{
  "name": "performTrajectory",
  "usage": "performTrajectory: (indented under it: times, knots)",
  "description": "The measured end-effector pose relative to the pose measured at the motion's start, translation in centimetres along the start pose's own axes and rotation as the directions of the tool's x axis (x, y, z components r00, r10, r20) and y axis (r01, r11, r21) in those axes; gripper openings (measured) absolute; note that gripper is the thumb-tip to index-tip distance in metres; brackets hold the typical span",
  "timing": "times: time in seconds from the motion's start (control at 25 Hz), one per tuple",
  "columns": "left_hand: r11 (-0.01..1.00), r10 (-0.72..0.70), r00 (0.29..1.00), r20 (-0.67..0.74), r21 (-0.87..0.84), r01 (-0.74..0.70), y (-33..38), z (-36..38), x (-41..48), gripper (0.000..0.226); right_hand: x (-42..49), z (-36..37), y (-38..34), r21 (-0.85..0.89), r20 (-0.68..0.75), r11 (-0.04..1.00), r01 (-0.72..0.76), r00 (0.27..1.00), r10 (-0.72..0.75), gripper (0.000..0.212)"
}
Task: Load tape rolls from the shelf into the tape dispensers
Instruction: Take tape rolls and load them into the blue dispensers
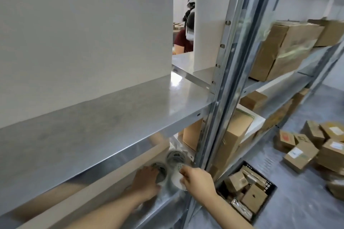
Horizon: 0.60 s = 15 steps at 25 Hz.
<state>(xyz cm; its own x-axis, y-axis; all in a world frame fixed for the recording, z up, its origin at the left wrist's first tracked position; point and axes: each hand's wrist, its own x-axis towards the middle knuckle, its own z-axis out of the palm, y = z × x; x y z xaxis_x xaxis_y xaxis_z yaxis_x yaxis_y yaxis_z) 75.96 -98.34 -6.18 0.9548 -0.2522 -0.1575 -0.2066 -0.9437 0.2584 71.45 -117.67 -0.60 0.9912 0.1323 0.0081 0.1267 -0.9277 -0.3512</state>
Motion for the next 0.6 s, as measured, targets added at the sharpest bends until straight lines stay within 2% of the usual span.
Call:
performTrajectory:
  times: [0.12,0.24,0.36,0.44,0.6]
  knots:
    - [0.992,-0.055,0.995,0.084,0.114,0.045,1.0,3.0,0.8,0.049,0.9,-0.2,1.9,-0.003,0.054,0.999,0.042,0.998,-0.042,0.014]
    - [0.985,-0.17,0.985,0.014,0.039,0.17,1.0,3.2,1.0,0.04,2.0,-0.5,2.6,-0.004,0.038,0.996,0.087,0.996,-0.086,0.013]
    - [0.924,-0.329,0.944,-0.029,-0.214,0.316,0.3,0.2,0.6,0.033,2.7,-0.4,1.9,-0.013,0.003,0.986,0.167,0.986,-0.167,0.011]
    - [0.863,-0.394,0.918,-0.036,-0.358,0.357,-0.7,-2.3,-0.1,0.031,2.9,0.2,0.7,-0.029,0.014,0.966,0.256,0.967,-0.256,0.012]
    - [0.618,-0.541,0.841,0.028,-0.665,0.419,-4.1,-5.3,-4.0,0.028,3.7,3.2,-2.4,-0.151,0.216,0.893,0.423,0.896,-0.388,0.013]
